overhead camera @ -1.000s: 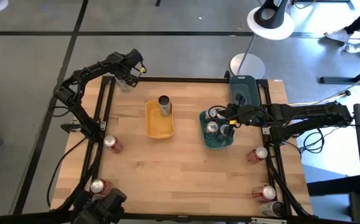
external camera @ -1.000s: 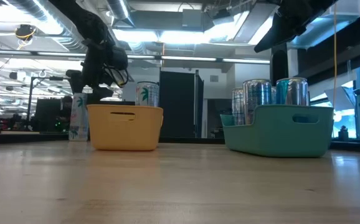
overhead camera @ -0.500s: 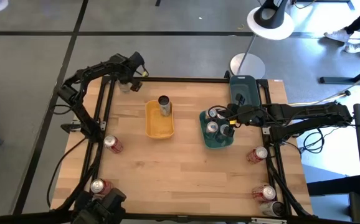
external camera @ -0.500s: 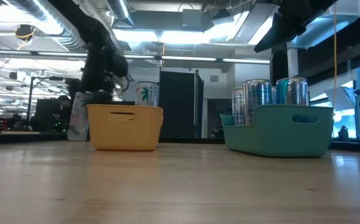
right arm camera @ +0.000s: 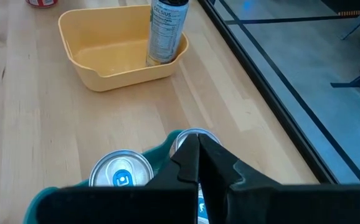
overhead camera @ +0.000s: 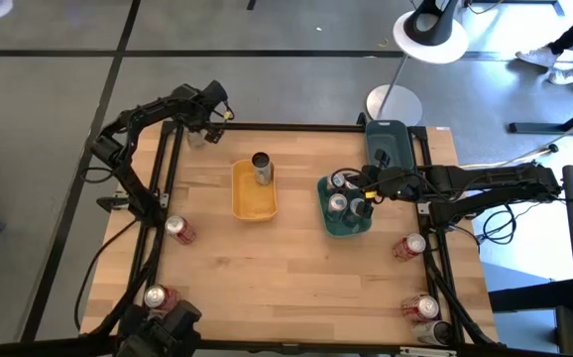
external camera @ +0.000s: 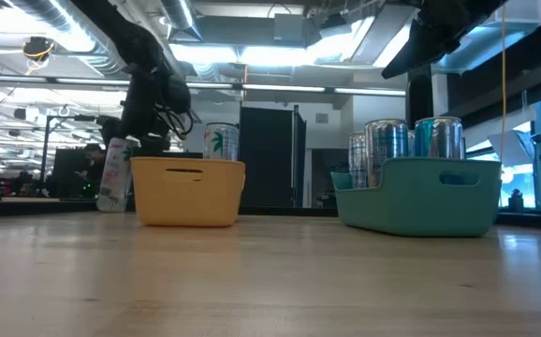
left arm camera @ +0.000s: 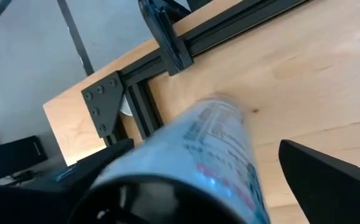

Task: Sort soda cans
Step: Put the top white-pink soda can into the yellow bin

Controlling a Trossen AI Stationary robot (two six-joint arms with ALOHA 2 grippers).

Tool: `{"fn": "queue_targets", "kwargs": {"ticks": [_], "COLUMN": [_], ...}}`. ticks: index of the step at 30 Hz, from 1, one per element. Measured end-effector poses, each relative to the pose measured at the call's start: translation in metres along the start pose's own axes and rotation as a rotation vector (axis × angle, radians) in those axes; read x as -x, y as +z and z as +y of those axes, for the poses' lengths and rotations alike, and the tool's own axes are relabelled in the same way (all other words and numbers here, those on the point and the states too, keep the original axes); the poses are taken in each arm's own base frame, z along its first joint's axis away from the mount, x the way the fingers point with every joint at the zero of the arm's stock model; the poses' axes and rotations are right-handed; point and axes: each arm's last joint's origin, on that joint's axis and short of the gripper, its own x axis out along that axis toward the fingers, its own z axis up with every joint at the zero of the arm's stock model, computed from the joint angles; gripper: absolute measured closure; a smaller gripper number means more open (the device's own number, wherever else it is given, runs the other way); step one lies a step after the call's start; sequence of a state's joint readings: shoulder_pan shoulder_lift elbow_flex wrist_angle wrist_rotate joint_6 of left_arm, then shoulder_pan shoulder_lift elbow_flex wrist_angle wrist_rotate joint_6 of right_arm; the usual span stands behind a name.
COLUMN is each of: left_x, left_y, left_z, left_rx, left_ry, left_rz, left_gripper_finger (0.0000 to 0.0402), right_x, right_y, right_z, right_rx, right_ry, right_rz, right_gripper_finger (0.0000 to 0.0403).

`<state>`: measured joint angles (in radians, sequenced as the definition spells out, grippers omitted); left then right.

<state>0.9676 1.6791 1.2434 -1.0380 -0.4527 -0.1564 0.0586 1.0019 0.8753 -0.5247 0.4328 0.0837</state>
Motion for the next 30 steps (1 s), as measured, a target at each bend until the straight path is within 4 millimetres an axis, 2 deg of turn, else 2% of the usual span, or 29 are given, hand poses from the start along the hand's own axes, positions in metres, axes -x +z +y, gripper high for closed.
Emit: {"fn": "queue_targets", "kwargs": {"ticks": [11, 24, 30], "left_x": [0.0, 0.0009, 0.0028], "left_y": [-0.0011, -0.0026, -0.0029], "left_z": [0.0021, 0.0025, -0.0008], "left_rx": [0.033, 0.022, -0.017], "left_ry": [-0.021, -0.021, -0.021], "left_rz": [0.017, 0.03, 0.022], "left_gripper_finger": [0.0023, 0.0136, 0.0149], "right_x": [0.0, 0.0, 0.0], "right_y": [0.0, 0.0, 0.0], "right_z": [0.0, 0.0, 0.0], "right_rx": [0.0, -0.001, -0.001], "right_ry": [0.0, 0.0, 0.0], "right_rz": [0.0, 0.0, 0.0], "right_gripper_finger": [0.0397, 0.0397, 0.0397]}}
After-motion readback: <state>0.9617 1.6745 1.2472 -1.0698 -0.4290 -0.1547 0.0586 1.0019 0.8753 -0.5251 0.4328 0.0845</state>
